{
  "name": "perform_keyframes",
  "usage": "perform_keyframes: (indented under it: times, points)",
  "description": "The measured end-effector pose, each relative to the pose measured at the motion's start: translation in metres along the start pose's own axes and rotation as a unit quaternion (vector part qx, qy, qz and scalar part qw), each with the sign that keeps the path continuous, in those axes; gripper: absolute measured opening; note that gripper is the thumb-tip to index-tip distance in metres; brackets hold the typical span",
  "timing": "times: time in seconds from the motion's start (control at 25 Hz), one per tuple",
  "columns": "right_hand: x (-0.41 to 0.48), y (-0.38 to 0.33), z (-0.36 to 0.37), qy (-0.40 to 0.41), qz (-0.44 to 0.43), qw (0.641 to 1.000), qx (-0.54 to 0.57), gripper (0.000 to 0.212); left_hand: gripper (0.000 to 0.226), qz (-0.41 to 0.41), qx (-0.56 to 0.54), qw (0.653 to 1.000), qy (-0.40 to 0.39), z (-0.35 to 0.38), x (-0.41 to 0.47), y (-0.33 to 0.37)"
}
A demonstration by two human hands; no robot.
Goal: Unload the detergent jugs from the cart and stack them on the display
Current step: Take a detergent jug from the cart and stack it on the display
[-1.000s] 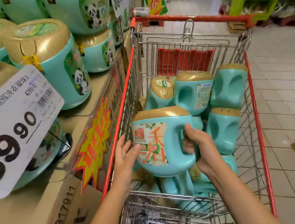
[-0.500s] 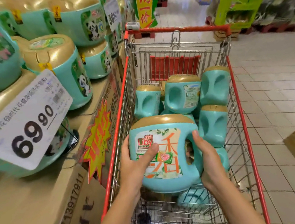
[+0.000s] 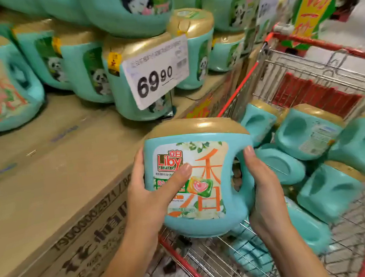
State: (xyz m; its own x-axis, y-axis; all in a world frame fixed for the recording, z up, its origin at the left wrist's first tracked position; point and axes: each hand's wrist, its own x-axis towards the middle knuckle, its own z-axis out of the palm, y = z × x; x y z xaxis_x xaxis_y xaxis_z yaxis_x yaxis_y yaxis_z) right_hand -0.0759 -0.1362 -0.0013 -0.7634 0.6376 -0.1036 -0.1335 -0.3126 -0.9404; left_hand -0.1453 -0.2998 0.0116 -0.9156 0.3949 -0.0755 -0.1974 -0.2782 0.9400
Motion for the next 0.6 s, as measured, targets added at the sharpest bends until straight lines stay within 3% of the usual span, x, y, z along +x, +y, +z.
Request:
perform_keyframes:
  times: [0.16, 0.36, 0.6]
  points:
    - [-0.020, 0.006, 0.052, -0.133, 0.037, 0.989, 0.047, 0.027, 0.076, 0.054, 0.010, 0.992, 0.114, -0.041, -0.049, 0.029]
    - [-0.054, 0.019, 0.128, -0.315, 0.051, 0.945, 0.076, 0.018, 0.075, 0.145, 0.031, 0.963, 0.226, -0.097, -0.106, 0.069]
    - [-0.109, 0.040, 0.217, -0.460, 0.022, 0.887, 0.031, 0.066, 0.074, 0.243, 0.085, 0.918, 0.301, -0.168, -0.171, 0.108]
